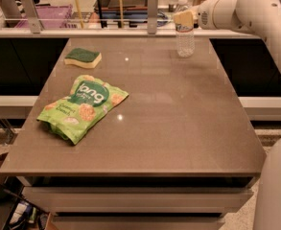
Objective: Move water bottle near green rice chip bag
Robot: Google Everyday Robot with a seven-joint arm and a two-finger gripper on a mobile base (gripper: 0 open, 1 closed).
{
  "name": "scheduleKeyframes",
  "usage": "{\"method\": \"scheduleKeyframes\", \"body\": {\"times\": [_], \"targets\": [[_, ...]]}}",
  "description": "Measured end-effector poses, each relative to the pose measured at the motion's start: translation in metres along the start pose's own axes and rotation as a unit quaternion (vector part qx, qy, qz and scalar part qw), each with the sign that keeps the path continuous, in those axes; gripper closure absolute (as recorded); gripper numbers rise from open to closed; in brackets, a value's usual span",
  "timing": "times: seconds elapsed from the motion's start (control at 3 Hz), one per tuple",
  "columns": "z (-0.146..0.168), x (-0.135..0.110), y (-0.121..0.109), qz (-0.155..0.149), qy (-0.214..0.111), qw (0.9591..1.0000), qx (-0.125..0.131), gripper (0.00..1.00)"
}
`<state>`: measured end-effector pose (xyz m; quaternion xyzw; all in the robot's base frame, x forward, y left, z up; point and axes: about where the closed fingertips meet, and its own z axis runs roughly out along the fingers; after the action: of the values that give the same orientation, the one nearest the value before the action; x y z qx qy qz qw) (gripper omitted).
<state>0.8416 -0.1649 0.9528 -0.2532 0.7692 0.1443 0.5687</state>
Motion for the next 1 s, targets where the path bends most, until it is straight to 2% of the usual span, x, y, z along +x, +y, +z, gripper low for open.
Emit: {"method": "scheduleKeyframes", "body": {"times": [0.33,0.67,1.0], "targets": [[0.0024,0.0010,0.0018,0.000,0.001,1.0000,-0.002,1.00],[0.0025,0.0010,0.0019,0.000,0.001,1.0000,-0.002,1.00],[0.0006,-0.0013,0.0079,0.018,-0.001,0.9993,-0.032,1.00]]}}
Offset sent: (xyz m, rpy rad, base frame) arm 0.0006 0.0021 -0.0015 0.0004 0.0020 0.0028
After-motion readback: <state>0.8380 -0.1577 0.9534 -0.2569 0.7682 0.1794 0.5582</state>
